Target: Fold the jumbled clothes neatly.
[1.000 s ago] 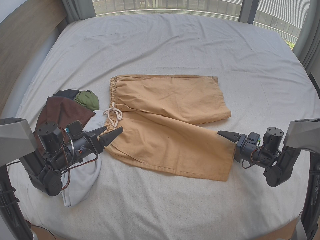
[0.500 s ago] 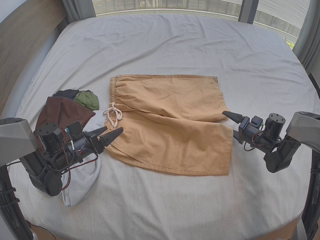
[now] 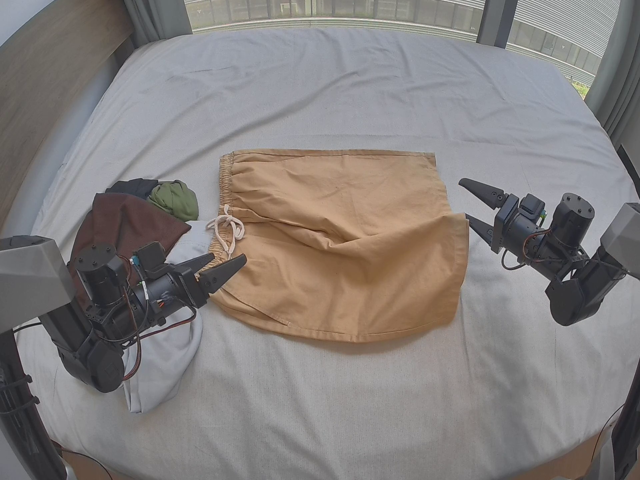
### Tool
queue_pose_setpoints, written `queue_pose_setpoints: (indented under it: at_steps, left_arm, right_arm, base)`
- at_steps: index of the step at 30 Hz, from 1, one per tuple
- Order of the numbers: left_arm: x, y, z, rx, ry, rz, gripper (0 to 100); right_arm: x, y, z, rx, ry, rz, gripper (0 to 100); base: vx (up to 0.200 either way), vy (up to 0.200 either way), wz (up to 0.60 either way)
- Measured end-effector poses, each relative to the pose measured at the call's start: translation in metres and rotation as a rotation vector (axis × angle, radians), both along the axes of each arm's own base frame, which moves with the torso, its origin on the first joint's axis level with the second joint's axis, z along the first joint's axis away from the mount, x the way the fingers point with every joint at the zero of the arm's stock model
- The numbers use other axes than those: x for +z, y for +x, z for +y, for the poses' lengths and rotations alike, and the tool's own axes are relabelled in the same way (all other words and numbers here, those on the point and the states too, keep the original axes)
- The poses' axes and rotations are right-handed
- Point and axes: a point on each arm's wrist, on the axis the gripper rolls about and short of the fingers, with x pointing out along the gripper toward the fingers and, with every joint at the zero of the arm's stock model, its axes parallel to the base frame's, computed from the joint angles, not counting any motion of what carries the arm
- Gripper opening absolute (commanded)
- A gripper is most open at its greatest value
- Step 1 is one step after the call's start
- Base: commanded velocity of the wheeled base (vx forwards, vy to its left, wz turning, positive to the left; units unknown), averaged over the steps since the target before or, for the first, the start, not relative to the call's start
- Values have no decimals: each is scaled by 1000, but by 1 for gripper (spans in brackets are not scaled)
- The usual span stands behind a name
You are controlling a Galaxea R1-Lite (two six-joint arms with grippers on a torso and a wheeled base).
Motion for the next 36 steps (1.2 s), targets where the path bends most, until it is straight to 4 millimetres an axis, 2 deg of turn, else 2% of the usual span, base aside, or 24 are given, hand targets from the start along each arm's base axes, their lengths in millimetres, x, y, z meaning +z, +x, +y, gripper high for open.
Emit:
queue_pose_setpoints:
  at_steps: [6,16,25,29,36]
  left_arm:
    - [0,0,0,-1,1,2,100]
    - [-1,-1,-1,-3,2,6,100]
    - [-2,-1,-1,-3,2,8,100]
    - [-5,-4,1,1,5,25,100]
    - [-18,-7,13,37,23,78,100]
  right_arm:
    - [-6,-3,-3,-12,-32,6,100]
    - [-60,-4,-5,-15,-95,127,100]
    - [-71,-3,-1,-7,-94,140,100]
    - [-76,-12,-3,-9,-99,147,100]
    - [-87,-44,-9,-7,-220,156,100]
  base:
    - [0,0,0]
    - [0,0,0]
    - [0,0,0]
    - [0,0,0]
    - [0,0,0]
